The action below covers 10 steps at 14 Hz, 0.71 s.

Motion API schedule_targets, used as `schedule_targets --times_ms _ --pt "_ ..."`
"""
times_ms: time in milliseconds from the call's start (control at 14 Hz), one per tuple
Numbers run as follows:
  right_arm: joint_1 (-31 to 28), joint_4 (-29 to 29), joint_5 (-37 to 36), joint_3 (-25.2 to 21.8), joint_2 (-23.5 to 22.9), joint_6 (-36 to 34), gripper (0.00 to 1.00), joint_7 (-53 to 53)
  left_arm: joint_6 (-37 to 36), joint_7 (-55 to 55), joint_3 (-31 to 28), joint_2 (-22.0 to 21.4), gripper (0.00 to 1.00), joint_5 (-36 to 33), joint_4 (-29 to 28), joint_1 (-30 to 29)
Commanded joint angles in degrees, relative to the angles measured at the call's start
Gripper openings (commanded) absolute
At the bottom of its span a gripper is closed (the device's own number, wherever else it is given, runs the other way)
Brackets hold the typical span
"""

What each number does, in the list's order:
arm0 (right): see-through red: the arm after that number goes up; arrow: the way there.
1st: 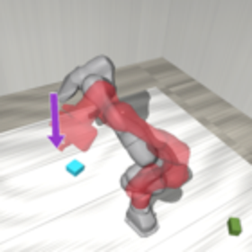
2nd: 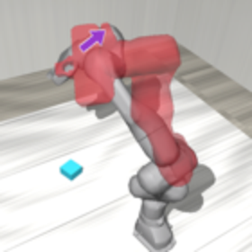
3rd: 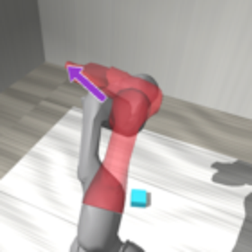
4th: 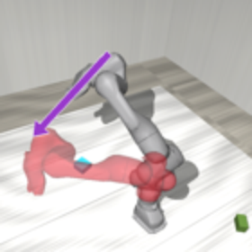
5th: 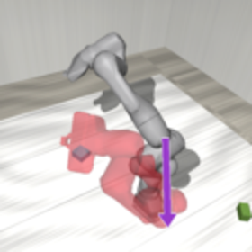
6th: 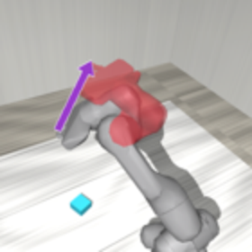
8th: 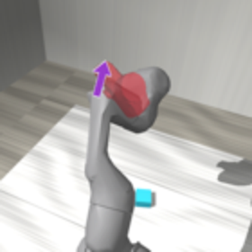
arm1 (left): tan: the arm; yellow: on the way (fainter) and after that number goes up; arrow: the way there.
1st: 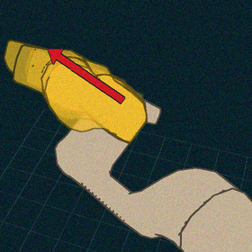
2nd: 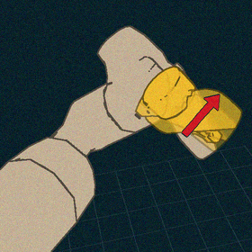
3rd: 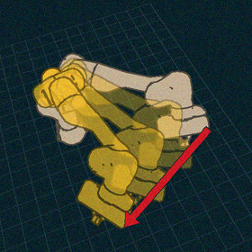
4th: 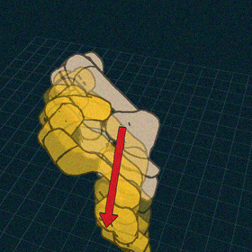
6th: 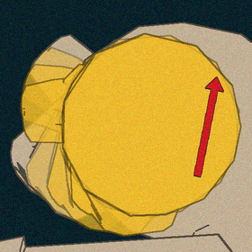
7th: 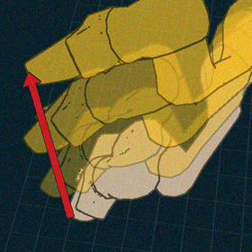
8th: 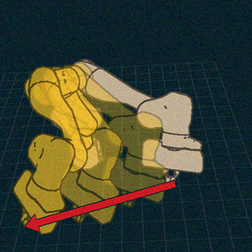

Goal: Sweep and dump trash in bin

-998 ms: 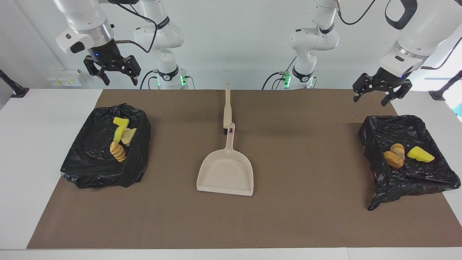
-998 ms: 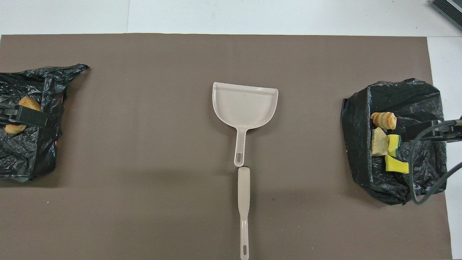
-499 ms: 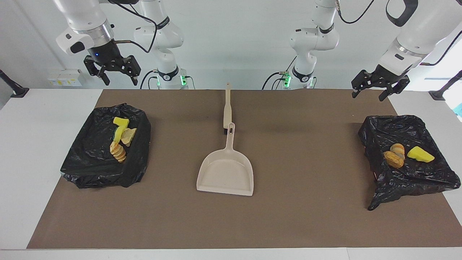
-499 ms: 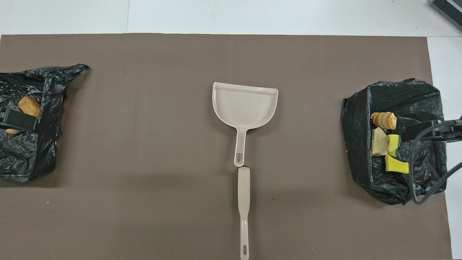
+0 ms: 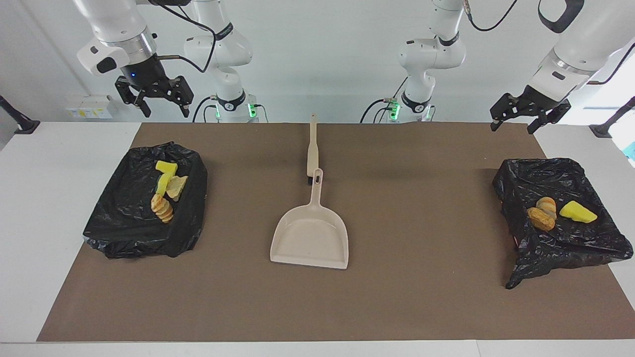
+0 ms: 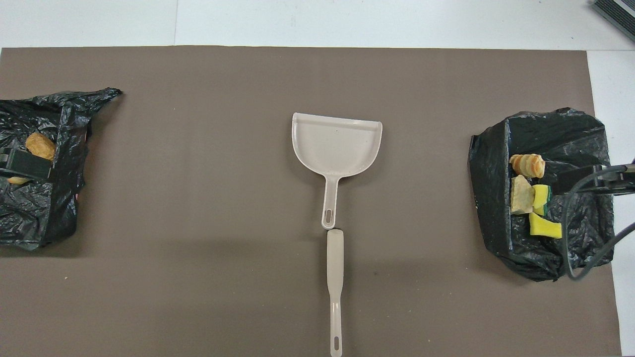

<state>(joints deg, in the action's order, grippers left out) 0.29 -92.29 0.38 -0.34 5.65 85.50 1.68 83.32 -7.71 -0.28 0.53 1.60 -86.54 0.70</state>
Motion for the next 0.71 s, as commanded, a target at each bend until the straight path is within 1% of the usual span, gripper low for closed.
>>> schedule_targets --times_ms 0,143,285,642 --pt "-0.37 0.27 -0.47 -0.19 0.42 -0.95 1.00 -1.06 -1.05 -1.34 0.81 -0.17 1.00 -0.90 0.67 -0.88" --pt "-0.55 0.09 0.41 -0.28 0.59 -1.39 1.00 -1.15 -0.96 -1.34 0.81 -0.17 1.00 -1.25 0.67 -0.79" --pt "-0.55 -0.26 2.96 -0.45 0.77 -1.30 1.00 -0.89 -1.14 -3.00 0.81 -0.26 1.00 -1.43 0.49 -0.62" --pt "-0.64 -0.17 1.82 -0.63 0.42 -0.68 1.00 -0.80 -0.70 -4.24 0.81 -0.35 1.00 -1.25 0.49 -0.35"
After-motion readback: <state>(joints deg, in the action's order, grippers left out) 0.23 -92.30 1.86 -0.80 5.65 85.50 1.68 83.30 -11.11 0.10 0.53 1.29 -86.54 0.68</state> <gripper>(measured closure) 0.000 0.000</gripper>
